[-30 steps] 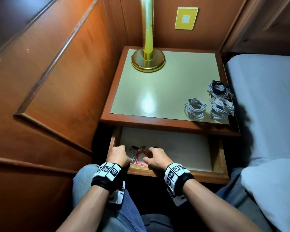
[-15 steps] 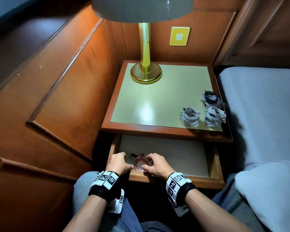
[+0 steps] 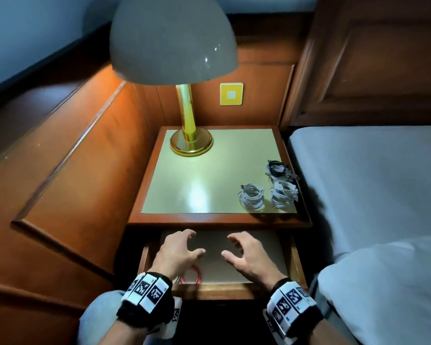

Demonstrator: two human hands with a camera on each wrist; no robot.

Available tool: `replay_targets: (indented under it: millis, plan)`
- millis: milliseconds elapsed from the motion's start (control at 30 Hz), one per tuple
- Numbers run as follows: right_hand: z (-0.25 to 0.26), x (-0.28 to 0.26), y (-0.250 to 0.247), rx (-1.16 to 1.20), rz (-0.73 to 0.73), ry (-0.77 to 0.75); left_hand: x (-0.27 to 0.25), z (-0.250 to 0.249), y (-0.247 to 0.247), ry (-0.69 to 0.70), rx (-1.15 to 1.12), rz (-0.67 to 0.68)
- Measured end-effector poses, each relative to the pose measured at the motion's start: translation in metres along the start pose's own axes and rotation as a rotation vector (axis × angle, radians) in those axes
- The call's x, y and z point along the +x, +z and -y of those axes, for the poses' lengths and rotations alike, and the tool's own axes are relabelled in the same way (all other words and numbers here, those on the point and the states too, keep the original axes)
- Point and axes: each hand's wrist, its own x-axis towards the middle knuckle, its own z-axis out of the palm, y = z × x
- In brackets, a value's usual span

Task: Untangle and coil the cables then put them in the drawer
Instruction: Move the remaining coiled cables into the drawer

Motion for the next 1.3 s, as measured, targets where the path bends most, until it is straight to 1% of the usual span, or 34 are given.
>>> replay_targets:
  millis: [100,200,300,333,467,567,667,833,1067,1300]
  plan:
    - [-0.005,0.0,-0.047,-0.009,-0.183,-0.023,0.012,-0.045,-0.009,0.125,-0.061,-0.037]
    - [-0.014,0.012,-0.089,-0.055,-0.373,-0.009,0.028,-0.088,-0.009,0.254,-0.125,-0.077]
    - [-0.027,0.033,-0.121,-0.139,-0.52,0.04,0.052,-0.119,-0.003,0.3,-0.141,-0.097]
    - [-0.031,0.04,-0.129,-0.174,-0.524,0.076,0.061,-0.127,-0.001,0.306,-0.124,-0.106]
    - [-0.046,0.062,-0.151,-0.27,-0.425,0.268,0.089,-0.149,0.01,0.283,-0.078,-0.091]
    - [-0.057,0.075,-0.154,-0.265,-0.37,0.347,0.105,-0.159,0.017,0.258,-0.066,-0.075]
    - [-0.063,0.084,-0.151,-0.276,-0.335,0.387,0.114,-0.162,0.024,0.241,-0.058,-0.07]
    - [-0.068,0.087,-0.145,-0.213,-0.351,0.384,0.119,-0.163,0.033,0.232,-0.105,-0.071]
    - [-0.07,0.086,-0.144,-0.161,-0.378,0.36,0.122,-0.162,0.034,0.231,-0.199,-0.086]
    - [-0.069,0.073,-0.14,-0.117,-0.506,0.259,0.111,-0.157,0.03,0.289,-0.274,-0.149]
